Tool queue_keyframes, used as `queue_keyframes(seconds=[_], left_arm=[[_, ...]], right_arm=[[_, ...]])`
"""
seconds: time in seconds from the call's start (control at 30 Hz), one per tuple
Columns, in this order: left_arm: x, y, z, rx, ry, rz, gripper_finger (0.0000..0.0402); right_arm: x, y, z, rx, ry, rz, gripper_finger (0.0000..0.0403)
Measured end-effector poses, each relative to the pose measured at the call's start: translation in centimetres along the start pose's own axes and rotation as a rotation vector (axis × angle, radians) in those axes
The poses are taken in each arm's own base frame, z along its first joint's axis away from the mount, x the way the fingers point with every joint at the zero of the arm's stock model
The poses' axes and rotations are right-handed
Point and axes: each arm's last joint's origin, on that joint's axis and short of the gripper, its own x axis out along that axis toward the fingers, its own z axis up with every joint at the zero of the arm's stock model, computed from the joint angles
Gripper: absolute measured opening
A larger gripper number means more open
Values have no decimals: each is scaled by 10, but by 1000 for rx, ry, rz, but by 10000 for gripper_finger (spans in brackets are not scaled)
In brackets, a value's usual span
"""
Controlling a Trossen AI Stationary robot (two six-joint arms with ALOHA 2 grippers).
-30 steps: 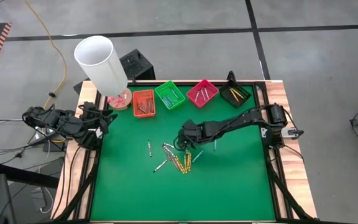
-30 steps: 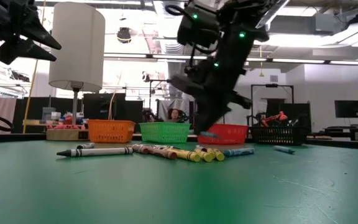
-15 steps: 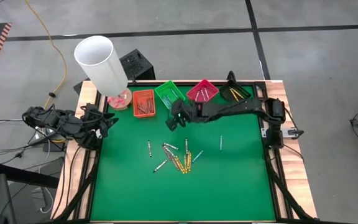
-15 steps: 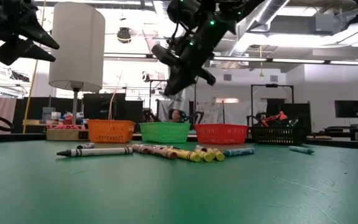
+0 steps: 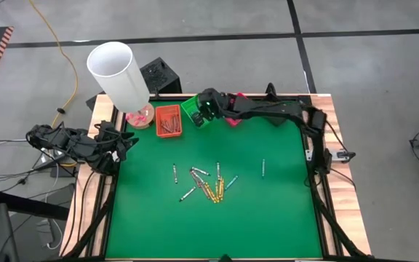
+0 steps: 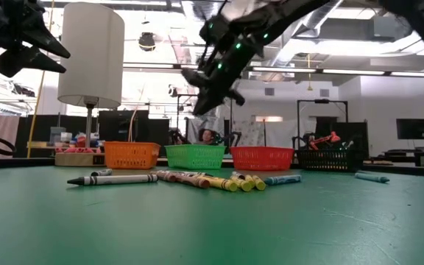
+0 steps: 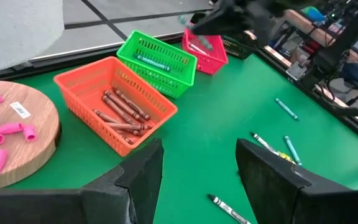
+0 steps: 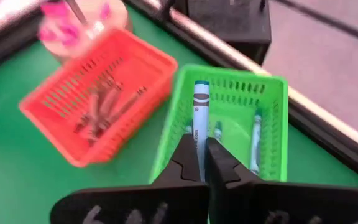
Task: Sort crayons
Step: Put the blue/green crayon into the green bin
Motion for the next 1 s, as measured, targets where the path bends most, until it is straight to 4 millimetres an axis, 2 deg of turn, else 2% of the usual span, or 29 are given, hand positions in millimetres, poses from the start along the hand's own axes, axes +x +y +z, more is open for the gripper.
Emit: queue_keyframes(seconds=[0.17,0.43,0.53,0.73,1.0], left_arm=[[0,-1,-1,-1,23,-21,192],[0,-1,-2,5,59,-46,192],[0,-1,-2,5,59,-46,192],[0,-1,-2,8,61,-44,192],[0,0,-3,13,71,-45,192]], right_arm=[[30,-3,11,-41,48,-16,0],[62,-16,28,-80,124,-67,0],[73,-20,28,-70,156,-70,0],[98,-31,12,-15,238,-75,0],[107,-35,6,31,262,-82,0]])
